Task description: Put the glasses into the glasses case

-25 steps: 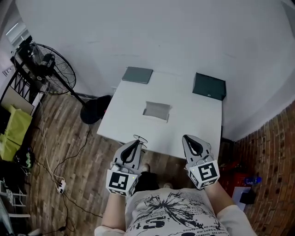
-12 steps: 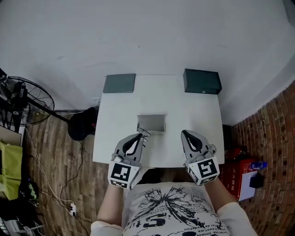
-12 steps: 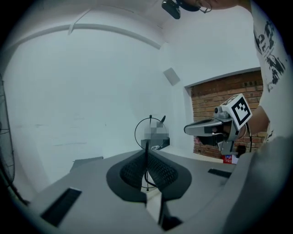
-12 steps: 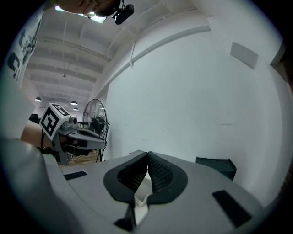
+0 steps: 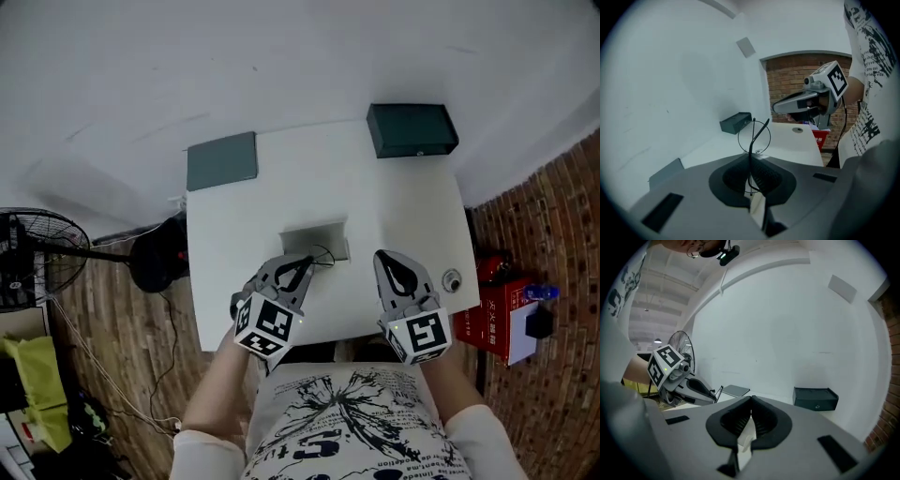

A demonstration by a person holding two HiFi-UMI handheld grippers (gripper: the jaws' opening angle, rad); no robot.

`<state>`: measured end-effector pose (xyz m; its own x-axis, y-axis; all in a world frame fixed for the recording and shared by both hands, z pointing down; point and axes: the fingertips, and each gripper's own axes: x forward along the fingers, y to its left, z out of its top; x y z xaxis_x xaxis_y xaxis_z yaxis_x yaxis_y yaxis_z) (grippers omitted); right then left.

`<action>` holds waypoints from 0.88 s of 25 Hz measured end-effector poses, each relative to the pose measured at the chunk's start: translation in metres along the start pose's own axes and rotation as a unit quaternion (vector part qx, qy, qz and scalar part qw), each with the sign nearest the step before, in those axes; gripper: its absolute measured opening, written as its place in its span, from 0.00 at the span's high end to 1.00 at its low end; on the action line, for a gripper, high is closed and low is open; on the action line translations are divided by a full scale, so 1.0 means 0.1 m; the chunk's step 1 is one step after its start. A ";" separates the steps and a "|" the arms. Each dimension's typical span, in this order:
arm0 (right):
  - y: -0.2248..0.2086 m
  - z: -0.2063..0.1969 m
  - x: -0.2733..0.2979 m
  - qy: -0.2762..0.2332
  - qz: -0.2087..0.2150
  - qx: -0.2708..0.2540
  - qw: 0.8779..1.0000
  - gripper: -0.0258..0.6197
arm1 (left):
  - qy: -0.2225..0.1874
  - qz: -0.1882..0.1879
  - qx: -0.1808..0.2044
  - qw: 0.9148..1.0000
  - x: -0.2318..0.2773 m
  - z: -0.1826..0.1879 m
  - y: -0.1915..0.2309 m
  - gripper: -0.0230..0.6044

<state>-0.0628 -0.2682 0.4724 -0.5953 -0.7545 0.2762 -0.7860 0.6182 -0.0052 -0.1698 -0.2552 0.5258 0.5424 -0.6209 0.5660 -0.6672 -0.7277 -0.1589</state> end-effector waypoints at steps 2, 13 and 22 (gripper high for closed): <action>0.02 -0.06 0.08 0.007 -0.008 0.006 1.000 0.94 | 0.026 -0.031 0.019 0.999 0.14 -0.11 0.03 0.94; -0.11 -0.29 0.29 0.034 -0.040 0.010 0.999 0.94 | 0.162 -0.139 0.100 0.972 0.80 -0.57 0.08 0.94; -0.16 -0.42 0.33 0.051 -0.050 0.022 0.997 0.94 | 0.237 -0.190 0.122 0.945 1.11 -0.85 -0.01 0.93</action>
<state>-0.0625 -0.2940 0.5220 -0.4950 -0.7842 0.3742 -0.8485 0.5290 -0.0140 -0.1518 -0.2986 0.6574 0.3908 -0.1422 0.9094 -0.3015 -0.9533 -0.0195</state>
